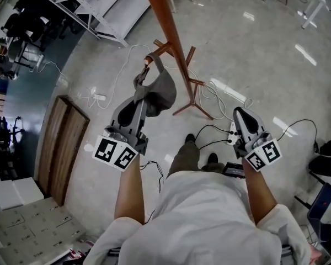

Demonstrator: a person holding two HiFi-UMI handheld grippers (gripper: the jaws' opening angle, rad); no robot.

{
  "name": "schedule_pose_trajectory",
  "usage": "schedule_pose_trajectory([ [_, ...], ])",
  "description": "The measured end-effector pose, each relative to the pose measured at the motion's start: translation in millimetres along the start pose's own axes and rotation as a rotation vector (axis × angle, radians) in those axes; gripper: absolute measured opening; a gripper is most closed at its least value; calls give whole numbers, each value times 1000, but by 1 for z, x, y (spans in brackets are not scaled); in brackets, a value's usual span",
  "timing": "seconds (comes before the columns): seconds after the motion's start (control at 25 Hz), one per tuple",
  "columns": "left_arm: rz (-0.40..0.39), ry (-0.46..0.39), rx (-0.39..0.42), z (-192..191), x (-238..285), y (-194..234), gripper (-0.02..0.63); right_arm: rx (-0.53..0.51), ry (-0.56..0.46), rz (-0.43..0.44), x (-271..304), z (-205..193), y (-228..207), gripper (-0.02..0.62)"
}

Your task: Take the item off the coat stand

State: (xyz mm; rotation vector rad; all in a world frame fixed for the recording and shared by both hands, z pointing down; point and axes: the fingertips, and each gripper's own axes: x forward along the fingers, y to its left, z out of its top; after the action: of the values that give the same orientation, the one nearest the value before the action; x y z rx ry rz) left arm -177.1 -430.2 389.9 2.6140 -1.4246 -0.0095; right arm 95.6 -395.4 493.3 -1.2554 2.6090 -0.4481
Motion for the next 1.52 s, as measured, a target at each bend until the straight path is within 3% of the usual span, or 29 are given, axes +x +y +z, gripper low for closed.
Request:
schedule_pose_trajectory([
  [0.36, 86, -41, 28, 16, -76, -52, 26, -2, 0, 72, -64, 5, 27, 26],
  [0.88, 165, -40, -36, -62, -152, -99, 26, -18, 18, 113, -111, -8, 50, 26],
  [1.2, 149, -76, -89, -98, -179, -114, 26, -72, 11, 82, -133, 5, 71, 26],
  [1.52, 132, -75, -129, -118, -239, -144, 26, -79, 33, 68, -172, -11, 135, 26],
])
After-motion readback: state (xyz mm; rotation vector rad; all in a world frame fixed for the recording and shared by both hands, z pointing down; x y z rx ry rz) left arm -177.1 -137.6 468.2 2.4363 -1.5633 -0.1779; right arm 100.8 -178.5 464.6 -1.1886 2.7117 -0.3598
